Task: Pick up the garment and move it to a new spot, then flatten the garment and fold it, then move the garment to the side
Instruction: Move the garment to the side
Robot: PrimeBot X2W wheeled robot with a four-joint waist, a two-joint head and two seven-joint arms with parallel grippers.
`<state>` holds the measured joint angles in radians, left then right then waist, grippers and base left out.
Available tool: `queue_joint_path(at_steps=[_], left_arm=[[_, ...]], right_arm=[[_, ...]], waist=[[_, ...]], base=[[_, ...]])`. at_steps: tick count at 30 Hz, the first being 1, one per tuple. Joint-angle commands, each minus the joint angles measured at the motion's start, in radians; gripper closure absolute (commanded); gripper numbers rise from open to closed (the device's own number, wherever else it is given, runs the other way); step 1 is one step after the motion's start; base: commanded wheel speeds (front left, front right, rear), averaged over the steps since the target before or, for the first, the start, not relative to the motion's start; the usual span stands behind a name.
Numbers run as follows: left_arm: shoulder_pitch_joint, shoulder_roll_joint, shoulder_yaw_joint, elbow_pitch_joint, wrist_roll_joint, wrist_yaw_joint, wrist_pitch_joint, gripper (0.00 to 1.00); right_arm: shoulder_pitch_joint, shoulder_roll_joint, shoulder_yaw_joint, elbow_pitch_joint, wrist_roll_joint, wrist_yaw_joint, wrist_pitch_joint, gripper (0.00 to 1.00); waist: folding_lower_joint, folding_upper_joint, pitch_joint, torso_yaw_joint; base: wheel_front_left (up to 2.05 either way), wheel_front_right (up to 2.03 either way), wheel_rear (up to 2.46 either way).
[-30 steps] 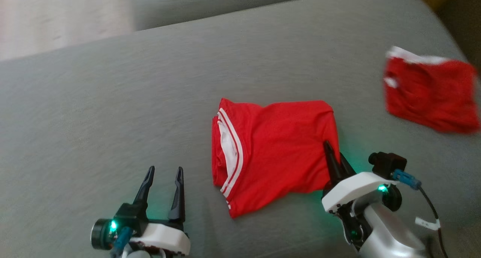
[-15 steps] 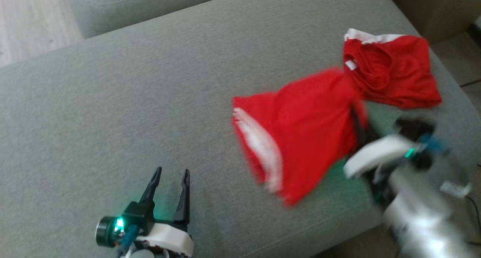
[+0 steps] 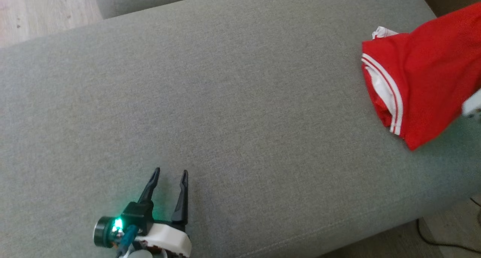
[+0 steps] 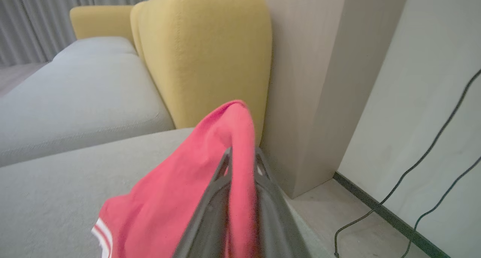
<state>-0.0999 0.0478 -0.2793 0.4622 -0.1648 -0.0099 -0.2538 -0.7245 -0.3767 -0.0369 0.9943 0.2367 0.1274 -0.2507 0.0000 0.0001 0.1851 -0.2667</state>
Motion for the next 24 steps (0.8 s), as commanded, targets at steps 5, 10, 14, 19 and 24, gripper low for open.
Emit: queue_joint_path(at_steps=[5, 10, 14, 19, 24], left_arm=[[-0.045, 0.002, 0.055, -0.024, 0.018, 0.025, -0.008, 0.00], [-0.051, 0.002, 0.093, -0.026, -0.008, 0.044, -0.008, 0.00], [-0.053, 0.002, 0.121, -0.038, -0.014, 0.050, -0.008, 0.00], [-0.047, 0.002, 0.145, -0.046, -0.063, 0.051, -0.008, 0.00], [-0.033, 0.002, 0.159, -0.045, -0.085, 0.058, -0.008, 0.00]], right_arm=[[-0.020, 0.020, -0.164, -0.081, -0.142, 0.003, -0.011, 0.00], [0.031, 0.134, -0.172, -0.224, -0.199, 0.003, -0.011, 0.00], [0.133, 0.215, -0.051, -0.359, -0.190, 0.003, -0.011, 0.00], [0.257, 0.278, 0.015, -0.466, -0.150, 0.003, -0.011, 0.00], [0.352, 0.310, 0.028, -0.485, -0.148, 0.003, -0.011, 0.00]], waist=[[0.0000, -0.0001, 0.014, -0.001], [0.0000, -0.0001, 0.013, 0.005], [0.0000, -0.0001, 0.005, 0.039], [0.0000, -0.0001, -0.011, 0.111], [0.0000, -0.0001, -0.029, 0.193]], base=[[0.00, 0.00, 0.00], [0.00, 0.00, 0.00], [0.00, 0.00, 0.00], [0.00, 0.00, 0.00], [0.00, 0.00, 0.00]])
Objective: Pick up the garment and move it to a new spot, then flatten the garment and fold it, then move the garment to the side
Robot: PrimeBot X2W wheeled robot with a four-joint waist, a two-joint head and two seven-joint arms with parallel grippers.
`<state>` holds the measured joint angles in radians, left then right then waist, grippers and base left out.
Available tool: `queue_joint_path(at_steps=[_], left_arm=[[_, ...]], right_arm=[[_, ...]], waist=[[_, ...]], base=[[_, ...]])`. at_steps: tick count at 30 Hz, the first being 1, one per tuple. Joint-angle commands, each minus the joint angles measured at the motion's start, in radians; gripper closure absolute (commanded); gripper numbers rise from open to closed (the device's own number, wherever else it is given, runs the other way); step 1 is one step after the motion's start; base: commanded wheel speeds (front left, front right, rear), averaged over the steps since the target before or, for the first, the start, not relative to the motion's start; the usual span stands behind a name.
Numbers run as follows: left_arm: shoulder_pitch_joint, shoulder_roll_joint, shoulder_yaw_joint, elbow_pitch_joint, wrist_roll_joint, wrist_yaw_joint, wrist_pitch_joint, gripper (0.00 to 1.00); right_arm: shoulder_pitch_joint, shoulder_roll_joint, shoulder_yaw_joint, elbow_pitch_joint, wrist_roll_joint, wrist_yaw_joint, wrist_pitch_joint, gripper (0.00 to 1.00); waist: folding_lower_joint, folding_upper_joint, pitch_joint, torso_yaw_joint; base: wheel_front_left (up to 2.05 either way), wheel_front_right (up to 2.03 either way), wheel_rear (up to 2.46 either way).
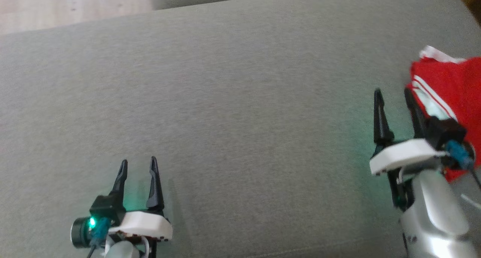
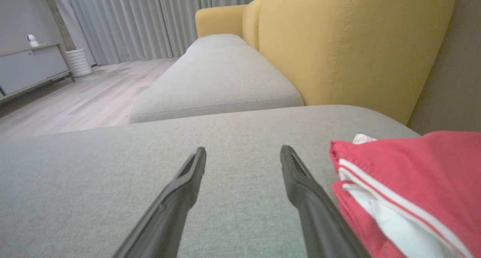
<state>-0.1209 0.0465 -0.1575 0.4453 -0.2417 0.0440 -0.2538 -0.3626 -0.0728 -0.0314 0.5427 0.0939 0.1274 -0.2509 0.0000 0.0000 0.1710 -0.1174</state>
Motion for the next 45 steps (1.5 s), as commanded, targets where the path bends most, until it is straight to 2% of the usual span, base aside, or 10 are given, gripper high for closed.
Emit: queue_joint_path(at_steps=[1, 8, 13, 29, 37, 39, 40, 45], left_arm=[[-0.009, 0.004, 0.040, -0.029, -0.013, 0.006, -0.008, 0.00], [-0.005, 0.004, 0.052, -0.024, -0.045, 0.005, -0.008, 0.00], [-0.002, 0.004, 0.058, -0.009, -0.052, 0.015, -0.008, 0.00], [0.066, 0.004, 0.098, -0.017, -0.048, 0.019, -0.008, 0.00], [0.082, 0.004, 0.118, -0.029, -0.032, 0.006, -0.008, 0.00], [0.085, 0.004, 0.119, -0.036, -0.042, -0.008, -0.008, 0.00], [0.109, 0.000, 0.087, -0.003, -0.042, -0.011, 0.000, 1.00], [0.137, -0.001, 0.087, 0.062, -0.046, -0.010, 0.008, 1.00]], right_arm=[[0.004, 0.010, 0.025, -0.032, -0.009, 0.003, -0.011, 0.00], [0.077, 0.021, 0.043, -0.018, -0.028, 0.003, -0.011, 0.00], [0.110, 0.022, 0.072, -0.011, 0.020, 0.003, -0.011, 0.00], [0.171, 0.022, 0.114, -0.029, 0.101, 0.003, -0.011, 0.00], [0.180, 0.022, 0.118, -0.034, 0.119, 0.003, -0.011, 0.00], [0.182, 0.022, 0.119, -0.036, 0.119, 0.003, -0.011, 0.00], [0.193, 0.023, 0.092, -0.001, 0.118, 0.000, 0.000, 1.00], [0.231, 0.027, 0.091, 0.065, 0.122, 0.000, 0.004, 1.00]], waist=[[0.0000, 0.0000, -0.019, 0.058], [0.0000, 0.0000, -0.047, 0.144], [0.0000, 0.0000, -0.075, 0.171], [0.0000, 0.0000, -0.158, 0.162], [0.0000, 0.0000, -0.178, 0.156], [0.0000, 0.0000, -0.180, 0.155], [0.0000, 0.0000, -0.181, 0.155], [0.0000, 0.0000, -0.182, 0.154]], base=[[0.00, 0.00, 0.00], [0.00, 0.00, 0.00], [0.00, 0.00, 0.00], [0.00, 0.00, 0.00], [0.00, 0.00, 0.00], [0.00, 0.00, 0.00], [0.00, 0.00, 0.00], [0.00, 0.00, 0.00]])
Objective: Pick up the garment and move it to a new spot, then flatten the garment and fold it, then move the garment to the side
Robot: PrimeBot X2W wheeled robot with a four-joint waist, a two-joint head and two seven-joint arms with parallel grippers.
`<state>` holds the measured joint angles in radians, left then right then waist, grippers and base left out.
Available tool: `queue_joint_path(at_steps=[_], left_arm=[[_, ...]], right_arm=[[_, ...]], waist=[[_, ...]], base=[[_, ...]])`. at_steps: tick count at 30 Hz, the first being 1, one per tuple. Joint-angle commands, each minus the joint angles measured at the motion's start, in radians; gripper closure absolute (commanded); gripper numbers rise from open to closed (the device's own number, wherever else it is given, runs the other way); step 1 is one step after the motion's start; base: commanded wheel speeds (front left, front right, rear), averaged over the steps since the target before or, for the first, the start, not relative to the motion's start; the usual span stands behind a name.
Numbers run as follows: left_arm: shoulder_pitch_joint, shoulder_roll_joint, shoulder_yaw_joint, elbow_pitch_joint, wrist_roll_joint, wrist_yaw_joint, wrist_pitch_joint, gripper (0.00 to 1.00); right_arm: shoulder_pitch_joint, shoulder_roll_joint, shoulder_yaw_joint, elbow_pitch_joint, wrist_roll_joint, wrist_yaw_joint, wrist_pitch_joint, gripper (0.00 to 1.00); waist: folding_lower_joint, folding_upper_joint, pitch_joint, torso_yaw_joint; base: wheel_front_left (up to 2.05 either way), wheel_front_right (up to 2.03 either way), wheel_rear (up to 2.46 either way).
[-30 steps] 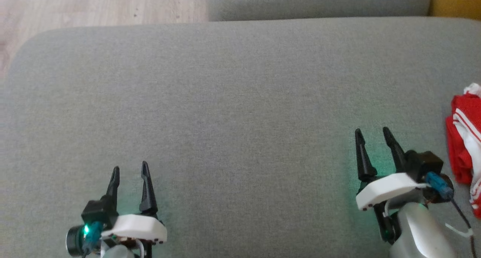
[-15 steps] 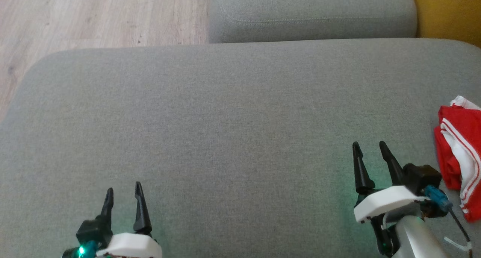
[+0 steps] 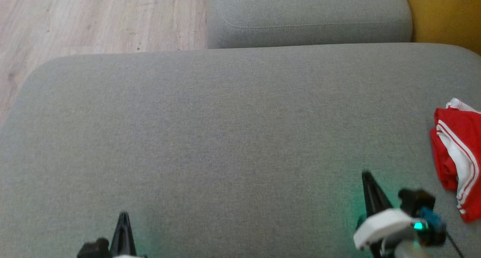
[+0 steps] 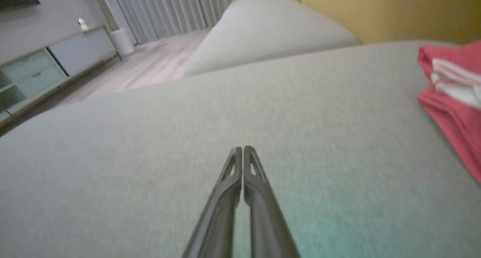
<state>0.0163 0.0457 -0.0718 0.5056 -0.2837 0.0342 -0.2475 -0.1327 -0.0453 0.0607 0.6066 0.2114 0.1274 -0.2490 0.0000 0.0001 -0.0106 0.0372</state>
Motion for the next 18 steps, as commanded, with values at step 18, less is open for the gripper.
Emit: queue_joint_path(at_steps=[18], left_arm=[[-0.017, 0.001, 0.026, -0.033, -0.184, -0.023, 0.051, 1.00]], right_arm=[[0.005, -0.001, -0.025, -0.048, 0.194, 0.000, 0.051, 1.00]], waist=[[0.0000, -0.0001, 0.002, -0.005]], base=[[0.00, 0.00, 0.00]])
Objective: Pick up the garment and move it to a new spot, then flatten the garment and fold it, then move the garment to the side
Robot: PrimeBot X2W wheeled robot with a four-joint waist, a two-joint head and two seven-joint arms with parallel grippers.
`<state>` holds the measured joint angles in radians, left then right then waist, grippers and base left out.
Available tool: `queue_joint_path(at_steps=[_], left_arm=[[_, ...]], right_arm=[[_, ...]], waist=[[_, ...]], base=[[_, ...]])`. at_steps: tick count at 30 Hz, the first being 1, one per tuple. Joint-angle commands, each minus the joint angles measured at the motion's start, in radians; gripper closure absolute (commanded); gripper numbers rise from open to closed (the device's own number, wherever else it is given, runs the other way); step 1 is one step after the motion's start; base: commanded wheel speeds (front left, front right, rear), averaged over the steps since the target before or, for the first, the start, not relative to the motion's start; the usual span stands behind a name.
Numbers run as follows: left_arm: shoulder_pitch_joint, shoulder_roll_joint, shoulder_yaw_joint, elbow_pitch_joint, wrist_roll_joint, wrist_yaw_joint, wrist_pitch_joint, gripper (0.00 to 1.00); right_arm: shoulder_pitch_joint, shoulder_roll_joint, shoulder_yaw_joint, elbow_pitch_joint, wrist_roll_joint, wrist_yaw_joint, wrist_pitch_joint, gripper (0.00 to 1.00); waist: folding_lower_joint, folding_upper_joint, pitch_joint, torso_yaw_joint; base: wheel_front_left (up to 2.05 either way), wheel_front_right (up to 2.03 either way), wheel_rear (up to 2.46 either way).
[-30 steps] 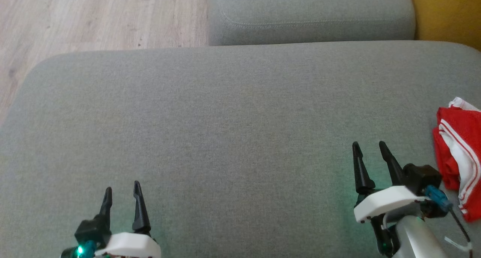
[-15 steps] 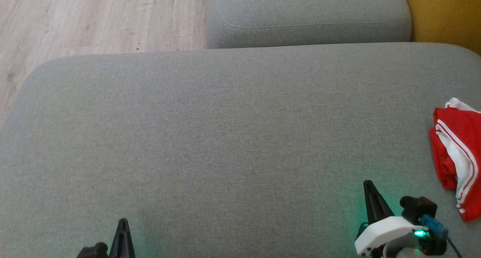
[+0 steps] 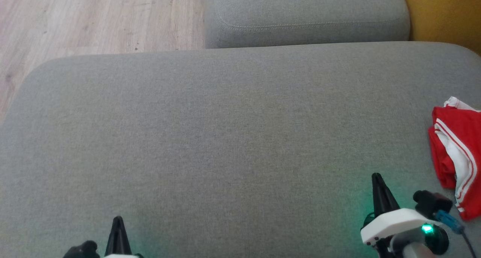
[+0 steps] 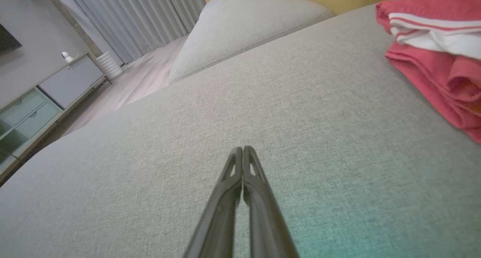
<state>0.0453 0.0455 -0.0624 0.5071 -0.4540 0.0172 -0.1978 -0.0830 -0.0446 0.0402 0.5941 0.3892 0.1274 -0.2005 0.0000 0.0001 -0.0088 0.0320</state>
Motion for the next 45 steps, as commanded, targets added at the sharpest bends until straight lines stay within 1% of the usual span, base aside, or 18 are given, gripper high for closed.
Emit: queue_joint_path(at_steps=[1, 45], left_arm=[[-0.047, 0.001, 0.018, -0.037, -0.024, -0.007, 0.004, 1.00], [-0.091, 0.002, 0.083, -0.130, -0.491, -0.065, 0.130, 1.00]], right_arm=[[-0.045, -0.001, -0.006, -0.039, 0.027, 0.000, 0.005, 1.00], [-0.036, -0.003, -0.067, -0.167, 0.519, 0.002, 0.132, 1.00]], waist=[[0.0000, -0.0001, 0.000, 0.000], [0.0000, -0.0001, 0.005, -0.013]], base=[[0.00, 0.00, 0.00], [0.00, 0.00, 0.00]])
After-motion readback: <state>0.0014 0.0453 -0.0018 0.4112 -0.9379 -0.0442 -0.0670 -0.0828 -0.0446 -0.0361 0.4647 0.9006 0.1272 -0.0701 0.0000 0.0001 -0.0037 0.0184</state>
